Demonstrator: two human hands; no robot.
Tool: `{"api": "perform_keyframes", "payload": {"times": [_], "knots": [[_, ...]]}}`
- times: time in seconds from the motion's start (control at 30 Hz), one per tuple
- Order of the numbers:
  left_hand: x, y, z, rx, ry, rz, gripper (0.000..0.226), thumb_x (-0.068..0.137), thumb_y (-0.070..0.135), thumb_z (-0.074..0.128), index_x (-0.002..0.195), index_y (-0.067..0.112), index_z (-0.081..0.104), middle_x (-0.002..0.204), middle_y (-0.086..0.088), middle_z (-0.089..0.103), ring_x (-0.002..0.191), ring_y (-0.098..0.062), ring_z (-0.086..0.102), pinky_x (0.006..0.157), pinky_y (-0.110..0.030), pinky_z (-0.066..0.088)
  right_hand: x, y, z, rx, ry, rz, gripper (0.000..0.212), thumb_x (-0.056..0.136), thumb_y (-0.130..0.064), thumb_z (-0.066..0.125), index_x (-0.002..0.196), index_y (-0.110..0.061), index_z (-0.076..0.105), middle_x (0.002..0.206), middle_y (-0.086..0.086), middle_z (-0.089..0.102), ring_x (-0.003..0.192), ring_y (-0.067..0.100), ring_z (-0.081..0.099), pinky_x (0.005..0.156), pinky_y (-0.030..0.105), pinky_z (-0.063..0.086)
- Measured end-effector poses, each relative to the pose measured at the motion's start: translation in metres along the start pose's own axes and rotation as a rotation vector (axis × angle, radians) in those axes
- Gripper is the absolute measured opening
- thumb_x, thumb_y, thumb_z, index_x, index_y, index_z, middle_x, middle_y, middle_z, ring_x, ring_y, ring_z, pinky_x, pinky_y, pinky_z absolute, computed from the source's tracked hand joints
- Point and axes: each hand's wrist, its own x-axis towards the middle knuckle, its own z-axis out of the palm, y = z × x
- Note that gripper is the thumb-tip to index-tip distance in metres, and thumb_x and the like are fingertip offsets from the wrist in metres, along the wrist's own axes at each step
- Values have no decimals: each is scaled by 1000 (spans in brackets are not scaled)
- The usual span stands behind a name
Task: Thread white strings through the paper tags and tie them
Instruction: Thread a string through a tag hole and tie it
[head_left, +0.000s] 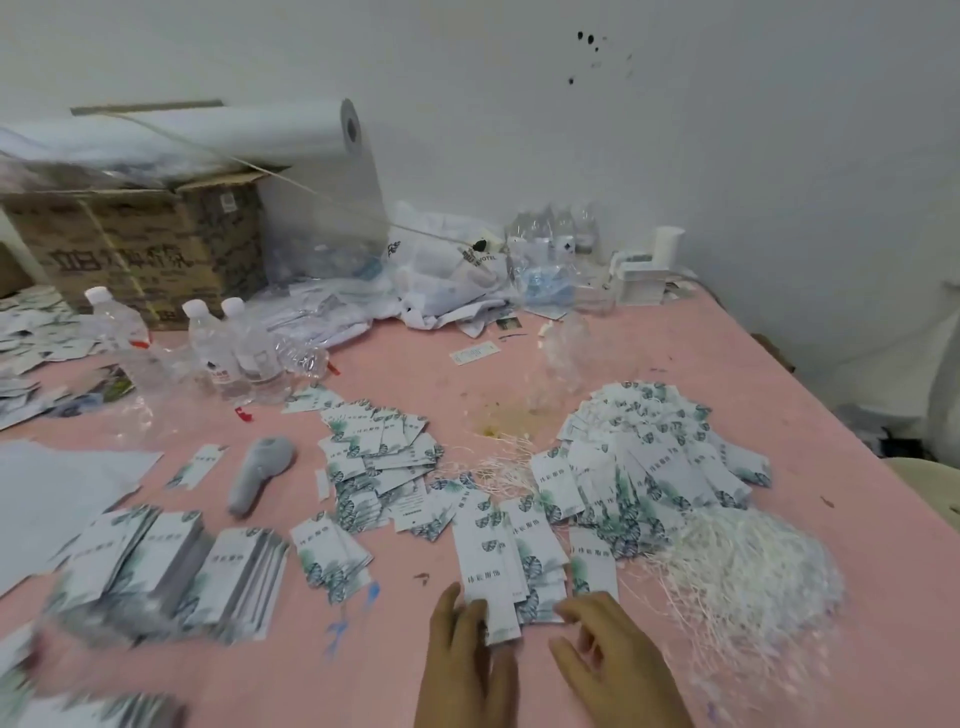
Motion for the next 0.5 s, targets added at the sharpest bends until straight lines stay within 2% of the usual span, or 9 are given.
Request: {"api": "perform_keyframes", "payload": {"times": [0.03, 0.07, 0.13, 0.17, 0.23, 0.27, 0.37, 0.43, 0.5], "knots": [[2, 7, -1, -39, 24, -110, 41, 74, 23, 78, 107, 38, 60, 135, 20, 47, 102, 5, 61, 82, -8, 48, 14, -8, 9, 12, -69, 72, 25, 88, -43, 62, 112, -36, 59, 95, -30, 47, 77, -11, 51, 65, 8, 43], [5, 8, -1, -109, 89, -222, 42, 73, 23, 78, 107, 38, 58, 125, 17, 54, 90, 6, 62, 77, -12, 50, 26, -9, 18, -34, -89, 101, 29, 89, -48, 58, 116, -39, 53, 98, -30, 44, 82, -11, 49, 67, 9, 41], [13, 10, -5, -219, 164, -444, 43, 75, 16, 77, 110, 31, 57, 100, 5, 67, 65, 0, 60, 66, -21, 50, 42, -6, 31, -145, -97, 103, 41, 89, -55, 50, 126, -39, 47, 108, -26, 41, 97, -5, 46, 80, 17, 41], [20, 11, -8, -260, 183, -506, 40, 77, 14, 75, 111, 27, 57, 93, 2, 68, 58, -2, 59, 63, -21, 48, 47, -2, 36, -223, -122, 112, 46, 88, -58, 47, 129, -36, 47, 113, -20, 43, 105, 2, 45, 88, 22, 41], [31, 10, -11, -276, 132, -531, 34, 78, 16, 74, 107, 19, 57, 83, 3, 71, 56, -5, 62, 60, -18, 46, 48, -5, 52, -316, -150, 46, 49, 84, -59, 47, 125, -32, 55, 116, -10, 49, 110, 14, 48, 94, 32, 43], [36, 10, -13, -271, 107, -544, 30, 79, 14, 74, 104, 18, 58, 78, 2, 71, 56, -5, 63, 58, -18, 46, 47, -7, 56, -347, -145, 24, 46, 82, -58, 52, 119, -30, 61, 113, -7, 54, 108, 18, 53, 93, 36, 46], [48, 10, -18, -280, 58, -563, 20, 80, 8, 73, 94, 17, 62, 66, -2, 69, 54, -10, 63, 62, -30, 50, 51, -11, 66, -375, -112, 10, 39, 77, -52, 66, 108, -29, 68, 105, -3, 61, 98, 22, 61, 84, 39, 52], [51, 7, -21, -267, 5, -553, 17, 78, 10, 75, 89, 17, 63, 60, -2, 68, 53, -13, 61, 64, -35, 50, 53, -13, 68, -333, -115, 19, 40, 83, -54, 59, 116, -32, 64, 113, -7, 57, 107, 17, 55, 92, 35, 46], [52, 3, -24, -309, -15, -570, 17, 70, 15, 74, 85, 14, 66, 58, -4, 67, 53, -15, 59, 64, -36, 49, 51, -11, 65, -165, -86, 102, 43, 90, -54, 47, 128, -35, 54, 124, -16, 47, 116, 8, 42, 99, 28, 37]]}}
